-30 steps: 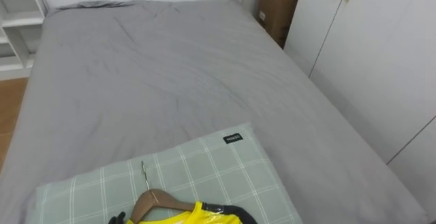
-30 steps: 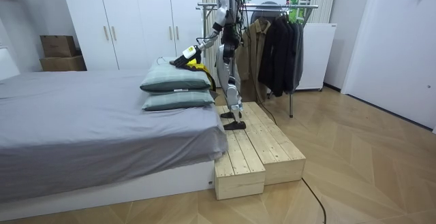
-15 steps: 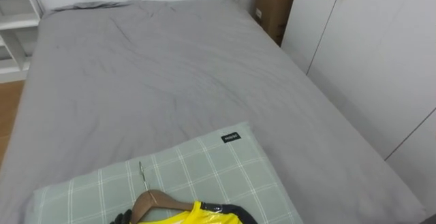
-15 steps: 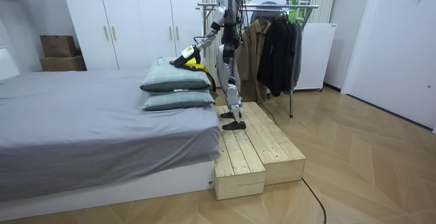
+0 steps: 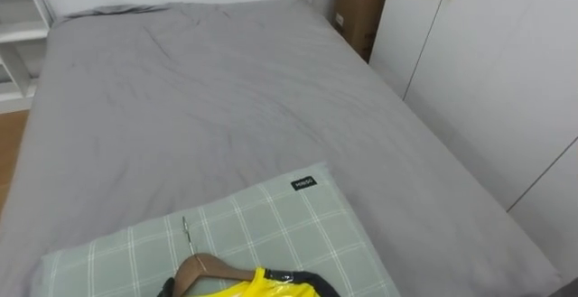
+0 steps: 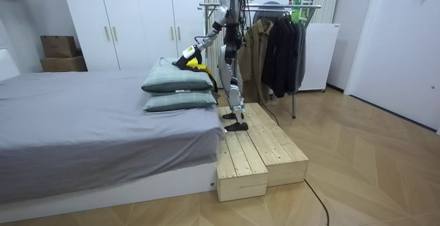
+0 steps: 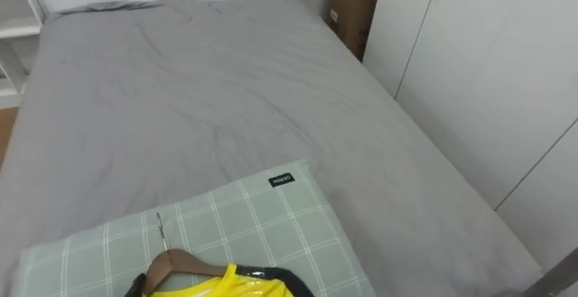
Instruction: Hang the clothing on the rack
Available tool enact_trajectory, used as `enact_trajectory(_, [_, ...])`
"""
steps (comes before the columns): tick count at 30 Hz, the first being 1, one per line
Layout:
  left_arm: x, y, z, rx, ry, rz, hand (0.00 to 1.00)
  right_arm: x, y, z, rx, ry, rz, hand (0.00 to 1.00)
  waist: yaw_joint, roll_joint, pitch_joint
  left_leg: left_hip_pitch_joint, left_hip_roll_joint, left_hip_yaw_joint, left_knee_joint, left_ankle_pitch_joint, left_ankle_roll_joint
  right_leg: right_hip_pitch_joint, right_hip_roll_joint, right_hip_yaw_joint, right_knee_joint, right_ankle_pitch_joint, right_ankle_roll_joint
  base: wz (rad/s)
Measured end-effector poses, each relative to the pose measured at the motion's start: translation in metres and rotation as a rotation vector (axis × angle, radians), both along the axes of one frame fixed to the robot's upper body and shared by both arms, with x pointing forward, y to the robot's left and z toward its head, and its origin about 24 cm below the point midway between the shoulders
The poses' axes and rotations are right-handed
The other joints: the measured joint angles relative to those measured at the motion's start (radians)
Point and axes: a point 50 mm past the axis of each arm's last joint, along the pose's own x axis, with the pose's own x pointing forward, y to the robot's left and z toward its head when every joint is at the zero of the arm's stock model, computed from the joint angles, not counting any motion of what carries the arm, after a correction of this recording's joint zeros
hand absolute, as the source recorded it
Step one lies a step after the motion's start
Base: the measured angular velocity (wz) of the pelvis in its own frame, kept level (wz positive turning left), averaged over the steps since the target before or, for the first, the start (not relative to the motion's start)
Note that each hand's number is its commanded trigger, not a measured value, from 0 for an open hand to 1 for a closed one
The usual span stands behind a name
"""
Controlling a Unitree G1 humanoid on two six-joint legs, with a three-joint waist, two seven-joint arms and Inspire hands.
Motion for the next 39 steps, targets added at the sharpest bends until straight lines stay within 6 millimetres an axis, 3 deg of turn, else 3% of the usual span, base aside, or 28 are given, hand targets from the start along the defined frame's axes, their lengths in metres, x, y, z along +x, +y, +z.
enact_trajectory(1, [0.002,0.002,0.001,0.007,-0.006,0.003,0.70,0.001,0.000,0.000,-0.001,0.000,0.009,0.00,0.000,-0.001,-0.0005,0.000,0.000,0.001,0.000,0.001,0.000,0.000,0.000,0.000,-0.001,0.000,0.000,0.00])
enact_trajectory(2, [0.002,0.003,0.002,0.010,-0.009,0.004,1.00,0.001,0.000,0.000,-0.002,-0.001,0.014,0.00,0.001,-0.001,-0.0010,0.000,0.000,0.001,0.000,0.001,0.001,0.000,0.000,0.000,-0.001,0.000,0.000,0.00])
enact_trajectory(18, [-0.006,-0.001,-0.007,-0.012,0.099,-0.029,1.00,0.003,0.000,0.001,-0.006,-0.014,0.028,0.00,0.001,-0.002,-0.0022,-0.003,0.000,-0.001,0.008,0.002,0.001,0.000,-0.001,-0.002,-0.001,0.000,0.000,0.00])
enact_trajectory(39, [-0.004,-0.002,-0.007,-0.014,0.100,-0.036,1.00,0.003,-0.001,0.001,-0.018,-0.022,0.026,0.00,-0.001,0.010,-0.0065,-0.003,0.000,-0.001,0.008,0.001,0.001,0.000,-0.001,-0.001,0.001,0.000,0.000,0.00])
